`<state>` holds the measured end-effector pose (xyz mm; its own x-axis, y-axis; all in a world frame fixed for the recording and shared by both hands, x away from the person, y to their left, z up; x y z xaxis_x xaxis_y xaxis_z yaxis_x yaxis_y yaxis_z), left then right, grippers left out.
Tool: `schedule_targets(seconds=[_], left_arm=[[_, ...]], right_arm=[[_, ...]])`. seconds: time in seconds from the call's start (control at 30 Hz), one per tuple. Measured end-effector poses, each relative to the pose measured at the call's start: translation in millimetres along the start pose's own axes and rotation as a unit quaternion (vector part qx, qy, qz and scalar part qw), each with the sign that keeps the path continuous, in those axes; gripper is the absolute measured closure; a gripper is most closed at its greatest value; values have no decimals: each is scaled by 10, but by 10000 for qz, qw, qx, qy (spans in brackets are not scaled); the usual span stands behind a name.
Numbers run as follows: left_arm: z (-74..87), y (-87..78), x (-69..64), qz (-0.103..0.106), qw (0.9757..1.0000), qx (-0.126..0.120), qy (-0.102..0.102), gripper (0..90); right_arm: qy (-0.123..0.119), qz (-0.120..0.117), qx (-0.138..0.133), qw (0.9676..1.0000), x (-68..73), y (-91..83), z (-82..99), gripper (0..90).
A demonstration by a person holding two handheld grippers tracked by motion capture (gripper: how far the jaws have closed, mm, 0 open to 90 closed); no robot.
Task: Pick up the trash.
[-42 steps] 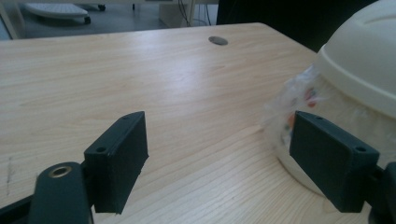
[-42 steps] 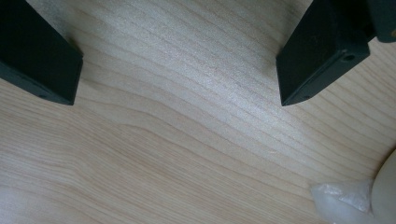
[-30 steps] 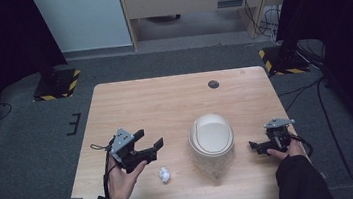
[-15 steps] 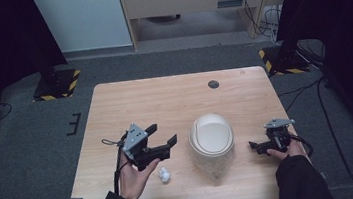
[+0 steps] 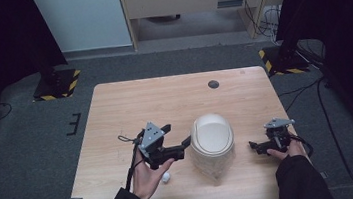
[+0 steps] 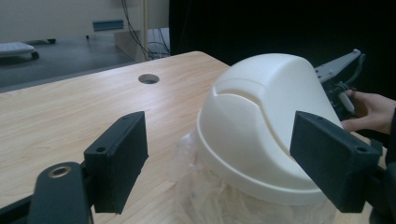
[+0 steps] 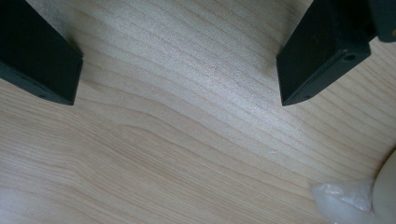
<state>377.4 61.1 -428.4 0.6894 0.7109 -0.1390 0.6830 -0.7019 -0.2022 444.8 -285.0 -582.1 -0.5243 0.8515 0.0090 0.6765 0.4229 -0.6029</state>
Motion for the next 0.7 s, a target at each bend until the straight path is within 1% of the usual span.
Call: schedule_targets(seconds=[0.1, 0.13, 0.17, 0.2, 0.23, 0.27, 0.37, 0.47, 0.7], left_arm=[[9, 37, -38, 49, 10000, 42, 13, 184], [18, 80, -77, 95, 9999, 86, 32, 184], [18, 80, -77, 95, 9999, 86, 32, 184], [22, 125, -116, 148, 9998, 122, 43, 184], [22, 125, -116, 148, 9998, 122, 43, 183], [22, 161, -142, 184, 9997, 147, 50, 181], [22, 189, -160, 202, 9997, 155, 44, 180], [47, 250, -182, 220, 9995, 233, 65, 179], [102, 319, -204, 240, 9990, 368, 89, 173]], right_arm=[[1, 0, 0, 10000, 0, 0, 0, 5], [1, 1, 2, 10000, 0, 0, 0, 5], [1, 1, 2, 10000, 0, 0, 0, 5], [3, 2, 0, 10000, 0, 0, 0, 5], [3, 2, 0, 10000, 0, 0, 0, 5], [2, 1, 1, 10000, 0, 0, 0, 5], [0, 0, 1, 10000, 0, 0, 0, 5], [2, 0, 1, 10000, 0, 0, 0, 5], [2, 1, 1, 10000, 0, 0, 0, 5]])
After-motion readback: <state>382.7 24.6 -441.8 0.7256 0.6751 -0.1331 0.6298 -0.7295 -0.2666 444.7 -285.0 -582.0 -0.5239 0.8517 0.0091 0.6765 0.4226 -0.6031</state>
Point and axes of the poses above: each handheld gripper's, and its own axes: y roughly forward along the jaws, z roughly out of its underside, x roughly to its left, the point moved 6 cm from there along y, roughly forward along the jaws, and after that the axes turned 8 degrees about -x, right-handed, at the moved point
